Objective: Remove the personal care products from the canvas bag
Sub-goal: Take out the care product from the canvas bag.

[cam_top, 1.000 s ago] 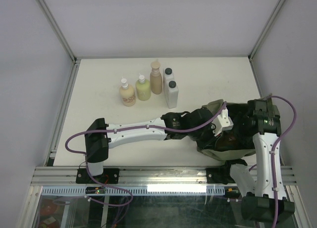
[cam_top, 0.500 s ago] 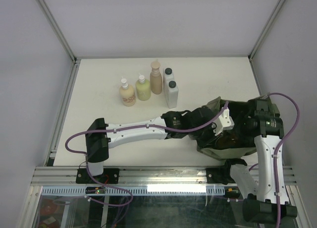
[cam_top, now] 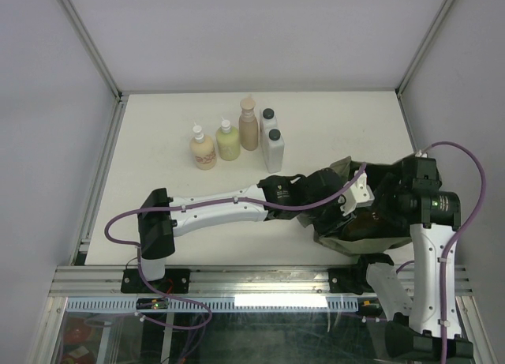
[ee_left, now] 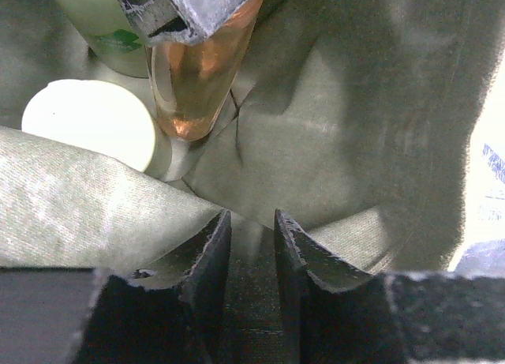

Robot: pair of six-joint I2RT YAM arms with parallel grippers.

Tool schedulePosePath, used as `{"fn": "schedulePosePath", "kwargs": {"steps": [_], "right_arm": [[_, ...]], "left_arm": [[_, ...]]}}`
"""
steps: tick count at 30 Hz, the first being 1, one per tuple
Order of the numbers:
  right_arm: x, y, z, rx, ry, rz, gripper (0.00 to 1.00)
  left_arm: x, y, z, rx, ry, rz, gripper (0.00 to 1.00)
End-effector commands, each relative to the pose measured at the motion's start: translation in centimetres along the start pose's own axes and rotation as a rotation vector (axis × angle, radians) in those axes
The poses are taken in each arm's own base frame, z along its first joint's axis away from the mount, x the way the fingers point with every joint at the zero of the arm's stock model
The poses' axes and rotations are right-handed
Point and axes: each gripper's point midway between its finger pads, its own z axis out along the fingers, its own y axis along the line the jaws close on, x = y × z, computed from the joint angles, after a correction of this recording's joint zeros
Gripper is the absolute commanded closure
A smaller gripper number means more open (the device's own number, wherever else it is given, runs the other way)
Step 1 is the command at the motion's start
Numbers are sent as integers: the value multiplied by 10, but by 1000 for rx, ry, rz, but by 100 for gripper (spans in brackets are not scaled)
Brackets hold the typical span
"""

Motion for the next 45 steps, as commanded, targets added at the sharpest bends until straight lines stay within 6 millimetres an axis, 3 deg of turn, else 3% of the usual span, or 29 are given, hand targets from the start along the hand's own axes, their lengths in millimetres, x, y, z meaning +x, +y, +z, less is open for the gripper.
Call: {"fn": "schedulePosePath", "kwargs": {"steps": [1, 8, 12, 18, 24, 27, 33, 37, 45], "right_arm": [[-39, 35, -30, -188, -180, -5, 100], [-50, 38, -50, -206, -229, -8, 100], [-55, 41, -68, -226, -255, 2, 100], [-61, 46, -93, -270, -306, 8, 100], [-67, 53, -115, -314, -328, 14, 100], [-62, 56, -105, -329, -304, -7, 100], [-67, 69, -101, -392, -320, -60, 100], [-72, 72, -108, -404, -332, -63, 100], [-88, 79, -128, -423, -371, -47, 100]], "left_arm": [[5, -4, 0, -3, 34, 13, 67], [2, -3, -6, -17, 29, 20, 53], [-7, 2, -15, -59, 0, 32, 31], [-45, 8, -40, -125, -114, 52, 2], [-93, 18, -79, -154, -251, 10, 1], [-104, 25, -91, -151, -287, -18, 1], [-131, 9, -118, -28, -431, -1, 1], [-143, 3, -112, 24, -530, 41, 3], [-154, 7, -78, 64, -561, 117, 27]]}}
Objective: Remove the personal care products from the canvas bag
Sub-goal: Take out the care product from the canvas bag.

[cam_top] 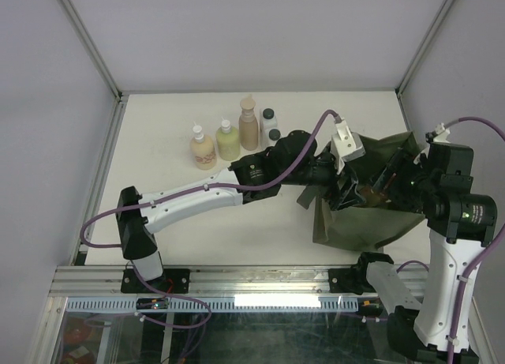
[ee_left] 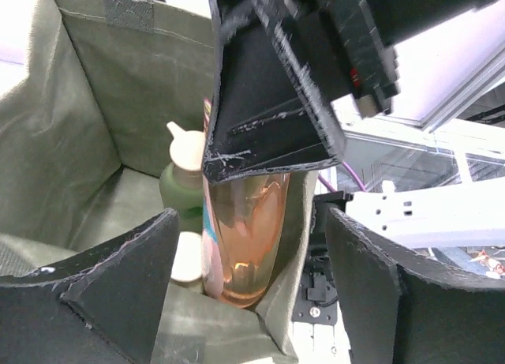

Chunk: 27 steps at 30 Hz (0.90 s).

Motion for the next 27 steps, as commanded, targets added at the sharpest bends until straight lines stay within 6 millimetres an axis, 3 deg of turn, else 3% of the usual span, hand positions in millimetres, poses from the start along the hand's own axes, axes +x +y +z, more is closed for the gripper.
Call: {"fn": "schedulePosePath", "kwargs": {"steps": [1, 5, 14, 16, 17, 22, 27], "right_arm": [[-54, 40, -28, -168, -215, -16, 100], [-58, 44, -31, -180, -217, -19, 100], [-59, 52, -32, -212, -204, -25, 100], [-60, 53, -33, -217, -203, -25, 100], [-60, 54, -33, -219, -203, -25, 100], [-61, 56, -35, -228, -197, -25, 100], [-62, 59, -36, -238, -188, -14, 100]], "left_arm": [[-18, -8, 19, 71, -87, 71, 30], [-22, 3, 28, 29, -97, 61, 42], [-15, 4, 46, 61, -81, 20, 31], [-9, 1, 53, 91, -62, 6, 32], [-18, 0, 55, 96, -79, 4, 33], [-16, 7, 64, 69, -74, 9, 41], [-13, 13, 70, 45, -74, 12, 39]]}}
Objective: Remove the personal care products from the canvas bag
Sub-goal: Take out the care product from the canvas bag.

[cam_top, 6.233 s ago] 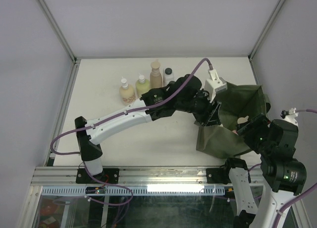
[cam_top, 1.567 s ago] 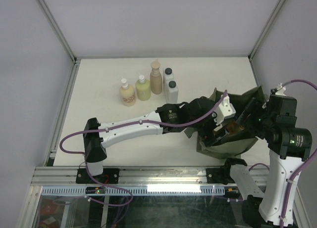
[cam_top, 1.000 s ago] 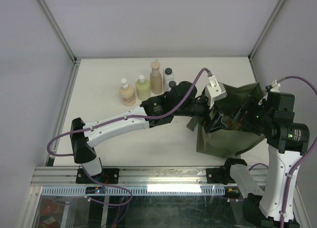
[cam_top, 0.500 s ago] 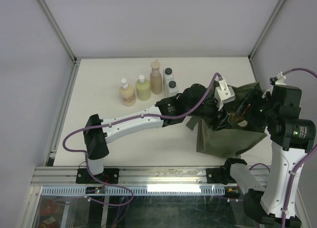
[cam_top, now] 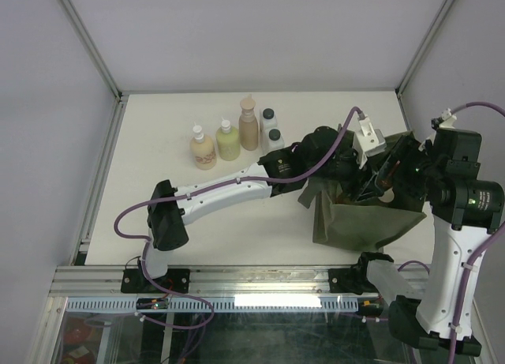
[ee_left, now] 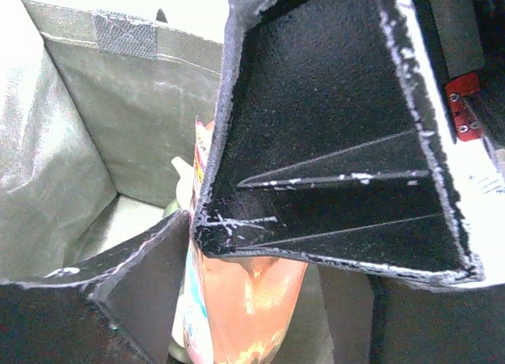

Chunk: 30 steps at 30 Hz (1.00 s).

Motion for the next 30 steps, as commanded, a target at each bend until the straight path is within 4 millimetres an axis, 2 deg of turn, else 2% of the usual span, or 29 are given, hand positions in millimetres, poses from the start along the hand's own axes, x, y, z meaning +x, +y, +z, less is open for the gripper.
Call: {"fn": "schedulePosePath", "kwargs": {"steps": [1, 4, 6, 7, 11, 18, 24, 28, 30], "right_arm": [[-33, 44, -25, -209, -144, -2, 100], [-32, 43, -24, -204, -138, 10, 100], [-32, 43, -24, -204, -140, 16, 100], [-32, 44, -24, -206, -138, 21, 100], [-32, 49, -25, -231, -133, 34, 100], [-30, 52, -29, -255, -130, 41, 100], [-28, 58, -30, -291, -126, 25, 100], [-27, 61, -32, -314, -131, 16, 100], [-27, 61, -33, -315, -133, 14, 93]], "left_arm": [[-25, -5, 6, 7, -75, 19, 34], [-27, -9, 6, 24, -95, 28, 23], [-25, -12, 3, 40, -117, 34, 21], [-19, -13, 2, 45, -123, 35, 22], [-24, -15, -5, 38, -193, 63, 30], [-18, -13, 5, 50, -183, 63, 35], [-28, -20, 2, 78, -204, 77, 59], [-41, -23, -6, 72, -229, 94, 84], [-48, -21, -11, 50, -247, 98, 86]]}}
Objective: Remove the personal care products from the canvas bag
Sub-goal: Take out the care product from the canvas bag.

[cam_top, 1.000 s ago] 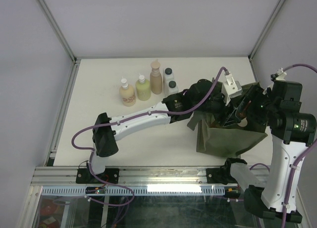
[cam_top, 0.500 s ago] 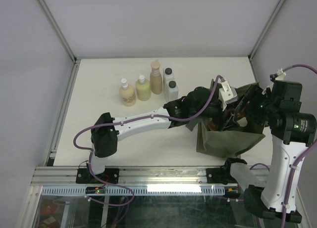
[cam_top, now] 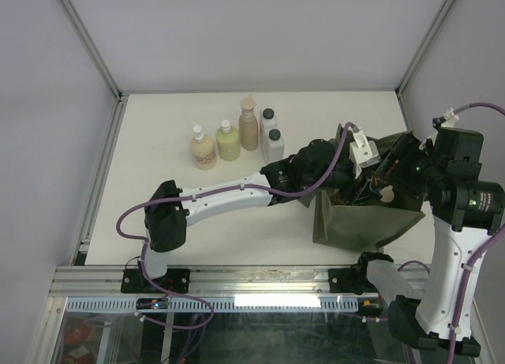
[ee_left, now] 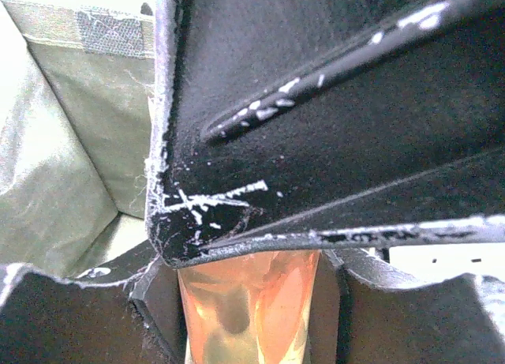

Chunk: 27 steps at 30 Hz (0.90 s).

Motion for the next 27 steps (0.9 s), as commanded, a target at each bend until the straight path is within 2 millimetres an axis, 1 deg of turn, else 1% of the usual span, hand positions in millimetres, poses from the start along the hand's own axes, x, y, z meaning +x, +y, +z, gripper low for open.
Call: {"fn": "schedulePosePath", "kwargs": {"steps": [1, 3, 6, 9, 11, 14, 15, 18, 21, 24, 27], "right_arm": [[-25, 53, -26, -273, -132, -42, 87], [-27, 52, -28, -265, -145, -41, 73], [-34, 53, -35, -262, -182, -45, 48], [-43, 55, -39, -257, -214, -46, 37], [-47, 54, -39, -244, -225, -51, 33], [-52, 61, -43, -283, -255, -76, 18], [-53, 62, -44, -288, -262, -73, 15], [-54, 60, -39, -268, -252, -48, 13], [-53, 59, -37, -267, -247, -50, 12], [-55, 59, -39, -264, -261, -52, 11], [-62, 53, -46, -224, -305, -42, 10]], "left_arm": [[-74, -17, -16, 17, -179, 51, 87], [-81, -16, -21, 2, -199, 59, 87], [-89, -16, -26, -10, -219, 66, 87], [-91, -19, -29, -1, -229, 72, 89], [-88, -21, -30, 8, -228, 80, 89], [-86, -21, -33, 7, -232, 84, 88], [-85, -20, -34, -1, -232, 80, 88], [-82, -17, -35, -20, -229, 88, 89], [-86, -16, -38, -31, -239, 96, 89], [-90, -13, -43, -54, -256, 111, 90], [-99, -12, -49, -72, -278, 133, 91]]}}
